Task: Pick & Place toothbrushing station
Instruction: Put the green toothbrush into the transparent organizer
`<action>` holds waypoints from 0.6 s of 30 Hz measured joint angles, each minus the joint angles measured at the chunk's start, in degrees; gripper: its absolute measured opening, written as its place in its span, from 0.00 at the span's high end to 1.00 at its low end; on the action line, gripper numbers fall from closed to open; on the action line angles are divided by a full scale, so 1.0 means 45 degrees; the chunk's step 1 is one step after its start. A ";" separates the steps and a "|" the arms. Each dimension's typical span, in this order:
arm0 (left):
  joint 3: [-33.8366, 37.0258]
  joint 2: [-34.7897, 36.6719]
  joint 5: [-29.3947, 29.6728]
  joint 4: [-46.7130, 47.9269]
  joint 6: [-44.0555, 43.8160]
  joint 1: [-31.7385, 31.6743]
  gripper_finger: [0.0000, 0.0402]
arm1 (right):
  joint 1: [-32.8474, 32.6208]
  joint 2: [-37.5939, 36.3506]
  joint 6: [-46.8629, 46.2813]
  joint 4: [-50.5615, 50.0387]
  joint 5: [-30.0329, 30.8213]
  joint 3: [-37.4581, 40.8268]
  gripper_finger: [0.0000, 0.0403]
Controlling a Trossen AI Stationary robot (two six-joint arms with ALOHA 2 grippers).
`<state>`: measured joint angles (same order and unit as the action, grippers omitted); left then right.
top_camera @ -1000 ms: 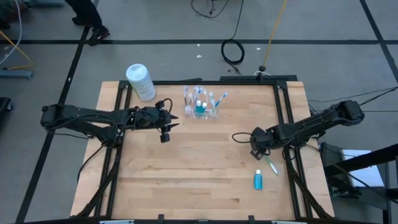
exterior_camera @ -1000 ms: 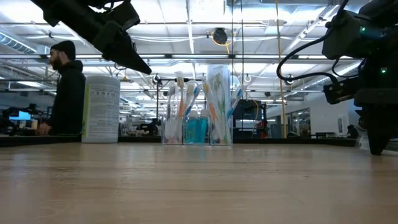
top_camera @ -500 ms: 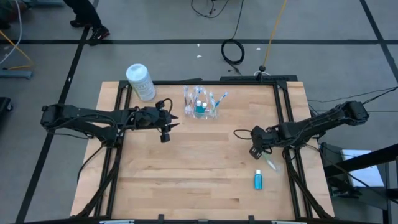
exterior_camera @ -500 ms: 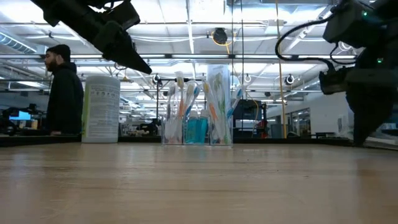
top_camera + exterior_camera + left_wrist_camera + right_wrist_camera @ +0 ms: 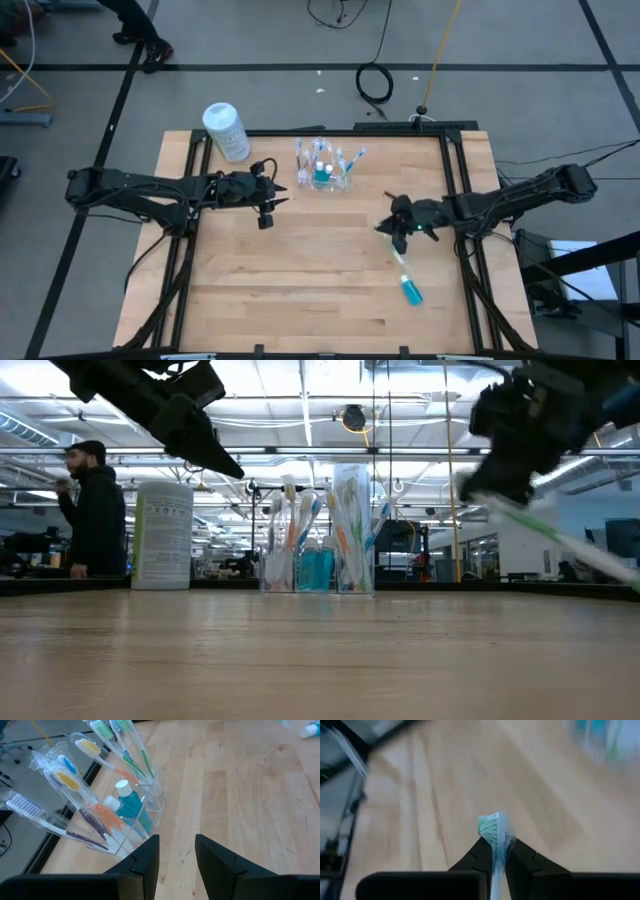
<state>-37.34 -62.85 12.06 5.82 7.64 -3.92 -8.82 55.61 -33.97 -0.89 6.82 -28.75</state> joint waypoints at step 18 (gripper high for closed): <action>0.0000 0.0000 0.0003 -0.0029 0.0345 0.0000 0.67 | 0.1878 0.1484 0.8823 1.1011 0.2154 -0.0024 0.95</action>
<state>-37.34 -62.85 12.08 5.69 9.19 -3.92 -0.36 62.29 5.73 48.67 16.52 -28.86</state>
